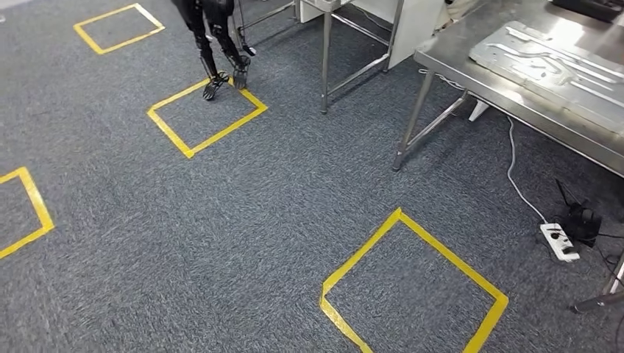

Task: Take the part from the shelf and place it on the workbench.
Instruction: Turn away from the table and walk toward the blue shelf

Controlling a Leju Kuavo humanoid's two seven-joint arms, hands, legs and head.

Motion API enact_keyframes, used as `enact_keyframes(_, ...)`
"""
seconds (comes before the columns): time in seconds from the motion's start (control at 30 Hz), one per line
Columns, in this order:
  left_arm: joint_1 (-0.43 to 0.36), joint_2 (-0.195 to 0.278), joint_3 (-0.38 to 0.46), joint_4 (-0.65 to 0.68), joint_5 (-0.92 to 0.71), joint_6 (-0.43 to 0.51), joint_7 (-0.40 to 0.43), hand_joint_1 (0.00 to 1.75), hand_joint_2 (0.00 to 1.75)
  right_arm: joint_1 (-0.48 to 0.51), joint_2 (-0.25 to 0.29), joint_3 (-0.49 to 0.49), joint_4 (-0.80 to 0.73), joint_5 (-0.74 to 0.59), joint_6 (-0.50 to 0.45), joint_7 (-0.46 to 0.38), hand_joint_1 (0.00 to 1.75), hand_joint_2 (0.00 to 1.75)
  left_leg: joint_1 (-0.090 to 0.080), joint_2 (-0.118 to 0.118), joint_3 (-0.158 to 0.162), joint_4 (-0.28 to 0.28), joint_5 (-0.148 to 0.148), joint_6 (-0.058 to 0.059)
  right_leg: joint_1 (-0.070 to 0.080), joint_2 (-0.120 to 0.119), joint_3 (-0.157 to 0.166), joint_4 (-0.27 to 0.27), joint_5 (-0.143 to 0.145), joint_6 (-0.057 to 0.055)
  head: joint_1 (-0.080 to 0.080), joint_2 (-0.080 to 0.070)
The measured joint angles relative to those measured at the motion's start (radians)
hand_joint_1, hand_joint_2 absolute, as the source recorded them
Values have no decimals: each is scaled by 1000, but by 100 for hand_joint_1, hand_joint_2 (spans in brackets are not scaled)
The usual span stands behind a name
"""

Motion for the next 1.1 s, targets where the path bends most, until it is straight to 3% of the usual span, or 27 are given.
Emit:
enact_keyframes(0.03, 0, 0, 0, 0, 0, 0, -1, 0, 0, -1, 0, 0, -1, 1, 0, 0, 0, 0, 1, -10, 1, -2, 2, 7, -1, -5, 1, -1, -2, 7, 0, 0)
enact_keyframes(0.1, 2, -1, 0, 0, 0, -1, -2, 0, 0, -2, 0, 1, -2, 1, 0, 1, 0, 0, 4, -29, 5, -10, 8, 21, -5, 23, -7, 29, -28, 17, 4, 0)
enact_keyframes(0.2, 1, -4, 0, 0, 0, -2, -3, 0, 0, -2, 0, 2, -2, 1, 0, 1, 0, 0, 2, -57, 7, -13, 12, 34, -6, 92, -89, 211, -119, 17, 12, 0)
enact_keyframes(0.23, 2, -4, 0, 0, 0, -2, -3, 0, 0, -2, -1, 3, -2, 1, 0, 1, 0, 0, 0, -69, 7, -13, 12, 36, -4, 100, -118, 267, -134, 16, 13, 0)
enact_keyframes(0.27, 3, -5, 0, 0, 0, -2, -4, 0, 0, -2, -1, 3, -2, 1, 0, 1, 0, 0, -2, -83, 7, -12, 12, 37, -2, 103, -133, 290, -129, 13, 13, 0)
enact_keyframes(0.3, 4, -5, 0, 0, 0, -3, -4, 0, 0, -2, -1, 4, -2, 1, 0, 1, 0, 0, -3, -98, 9, -11, 12, 37, -1, 106, -130, 275, -104, 10, 13, 0)
enact_keyframes(0.33, 5, -5, 0, 0, 0, -3, -4, 0, 0, -2, -1, 6, -2, 1, 0, 1, 0, 0, -3, -113, 10, -10, 12, 37, 0, 114, -110, 222, -64, 6, 13, 0)
enact_keyframes(0.4, 5, -8, 0, 0, 0, -3, -4, 0, 0, 0, -2, 9, -1, 1, 0, 1, 0, 0, -3, -141, 8, -3, 10, 34, -1, 165, -58, 87, 1, -3, 13, 0)
enact_keyframes(0.47, 3, -10, 0, 0, 0, -3, -4, 0, 0, 0, -2, 12, 0, 1, 0, 1, 0, 0, -1, -164, -3, 2, 11, 26, -2, 203, -34, 20, 16, -7, 13, 0)
enact_keyframes(0.53, 3, -10, 0, 0, -1, -3, -4, 0, 0, 0, -2, 14, 0, 1, 0, 1, 0, 0, 1, -189, -11, 0, 15, 14, -1, 187, -27, 10, 15, -12, 12, 0)
enact_keyframes(0.57, 4, -10, 0, 0, -1, -3, -4, 0, 0, -1, -2, 15, 0, 1, 0, 1, 0, 0, 1, -184, -14, 3, 13, 9, -2, 174, -23, 3, 18, -17, 12, 0)
enact_keyframes(0.63, 3, -9, 0, 1, -2, -2, -3, 0, 0, -1, -1, 17, 0, 1, 0, 1, 0, 0, -3, -134, -40, 54, -17, -1, -5, 144, -14, -9, 22, -28, 8, 0)
enact_keyframes(0.7, -2, -7, 0, 1, -2, -1, -2, 0, 0, 1, 0, 21, 0, 1, 0, 1, 0, 0, -1, -78, -97, 172, -76, -11, -2, 111, -11, -12, 21, -35, 4, 0)
enact_keyframes(0.77, -5, -4, 0, 2, -2, 0, -2, 0, 0, 4, -1, 24, 1, 1, 0, 2, 0, 0, 5, -63, -143, 264, -104, -20, -1, 76, -9, -12, 17, -36, 4, 0)
enact_keyframes(0.8, -6, -3, 0, 3, -2, 0, -2, 0, 0, 4, -1, 25, 1, 1, 0, 2, 0, 0, 8, -59, -142, 264, -93, -24, -1, 61, -8, -12, 15, -35, 4, 0)
enact_keyframes(0.83, -5, -1, 0, 3, -2, 0, -2, 0, 0, 4, -1, 25, 1, 1, 0, 2, 0, 0, 11, -52, -120, 225, -65, -26, -2, 49, -6, -11, 13, -33, 4, 0)
enact_keyframes(0.9, -1, 0, 0, 4, -3, 0, 0, 0, 0, 3, -1, 26, 1, 1, 1, 2, 0, 0, 12, -11, -48, 90, -6, -29, 0, 28, 2, -11, 6, -24, 3, 0)
enact_keyframes(0.97, 1, 1, 0, 4, -4, 0, 1, 0, 0, 2, -1, 27, 1, 1, 2, 2, 0, 0, 8, 20, -7, 7, 14, -18, 5, 10, 7, -9, -1, -13, 4, 0)
enact_keyframes(1.0, 1, 0, 0, 4, -5, -1, 1, 0, 0, 2, -2, 27, 1, 1, 2, 2, 0, 0, 4, 20, -6, 0, 11, -10, 7, 2, 9, -9, -3, -7, 5, 0)
enact_keyframes(1.07, 3, 0, 0, 4, -7, -2, 1, 0, 0, -1, -2, 30, 1, 1, 3, 2, 0, 0, 3, -3, -6, -4, 13, 6, 5, -10, 13, -7, -9, 3, 7, 0)
enact_keyframes(1.1, 3, 0, 0, 4, -8, -2, 2, 0, 0, -2, -2, 32, 1, 1, 3, 2, 0, 0, 4, -13, -4, -7, 15, 12, 3, 4, 10, 5, -20, 8, 8, 0)
